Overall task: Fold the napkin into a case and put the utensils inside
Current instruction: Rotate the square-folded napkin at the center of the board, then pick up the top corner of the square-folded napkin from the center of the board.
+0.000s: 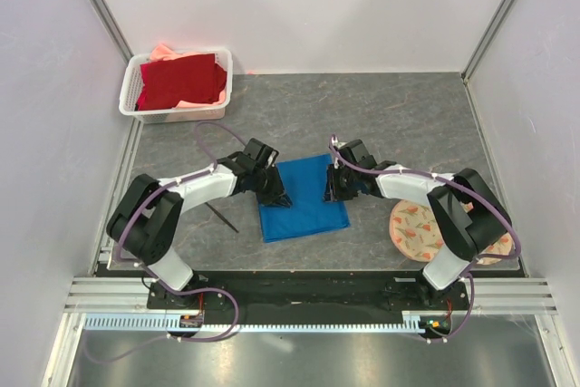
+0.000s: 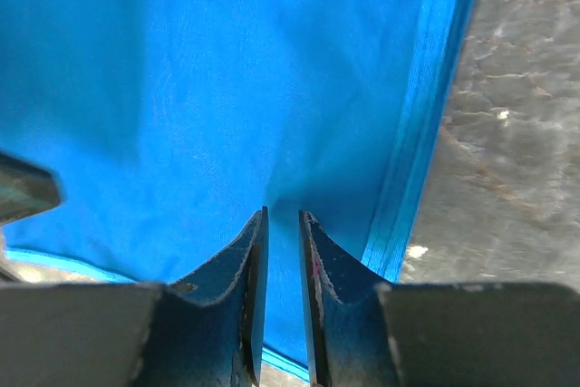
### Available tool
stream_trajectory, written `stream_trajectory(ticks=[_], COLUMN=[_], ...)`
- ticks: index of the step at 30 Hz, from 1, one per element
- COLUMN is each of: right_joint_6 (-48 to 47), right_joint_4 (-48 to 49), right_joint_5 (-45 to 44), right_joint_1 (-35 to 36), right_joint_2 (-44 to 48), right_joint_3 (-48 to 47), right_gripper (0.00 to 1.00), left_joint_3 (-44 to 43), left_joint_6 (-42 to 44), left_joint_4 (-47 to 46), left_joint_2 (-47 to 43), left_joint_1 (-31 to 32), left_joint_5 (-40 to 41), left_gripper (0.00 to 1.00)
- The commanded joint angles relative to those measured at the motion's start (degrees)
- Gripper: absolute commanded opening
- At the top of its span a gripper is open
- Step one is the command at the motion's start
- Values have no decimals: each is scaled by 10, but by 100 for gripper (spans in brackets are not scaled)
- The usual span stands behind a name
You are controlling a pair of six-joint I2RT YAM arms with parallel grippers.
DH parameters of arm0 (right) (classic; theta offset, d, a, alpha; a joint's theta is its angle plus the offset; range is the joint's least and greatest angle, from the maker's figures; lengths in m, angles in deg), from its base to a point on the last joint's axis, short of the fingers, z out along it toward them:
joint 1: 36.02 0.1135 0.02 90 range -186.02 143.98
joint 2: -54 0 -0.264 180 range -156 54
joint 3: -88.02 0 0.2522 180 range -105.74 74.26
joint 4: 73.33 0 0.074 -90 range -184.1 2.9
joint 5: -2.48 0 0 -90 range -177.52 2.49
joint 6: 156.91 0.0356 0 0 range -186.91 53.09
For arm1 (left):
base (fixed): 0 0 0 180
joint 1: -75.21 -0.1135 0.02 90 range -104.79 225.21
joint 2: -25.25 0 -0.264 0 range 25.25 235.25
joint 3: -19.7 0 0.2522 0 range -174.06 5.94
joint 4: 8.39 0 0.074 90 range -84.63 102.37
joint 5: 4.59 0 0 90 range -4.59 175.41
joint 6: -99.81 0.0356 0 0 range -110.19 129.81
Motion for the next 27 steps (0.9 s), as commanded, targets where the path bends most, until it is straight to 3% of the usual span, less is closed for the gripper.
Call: stream_trajectory(ticks=[1, 12, 19, 27], right_joint_6=[7, -36, -16, 81], right_joint_4=[43, -21, -75, -96], right_joint_5=[-1, -58, -81, -48], right_joint_1=[3, -8, -20, -38], right_joint_2=[5, -22, 68, 158], right_joint_3=[1, -71, -45, 41], right_gripper=[27, 30, 47, 46], left_joint_3=[6, 23, -8, -38], left_joint_6=[24, -14, -15, 24], left_joint_4=[-8, -55, -59, -15], left_joint_2=[23, 40, 27, 12], left_joint_1=[7, 64, 71, 63], left_joint_5=[3, -19, -46, -5], left_gripper=[17, 18, 18, 18])
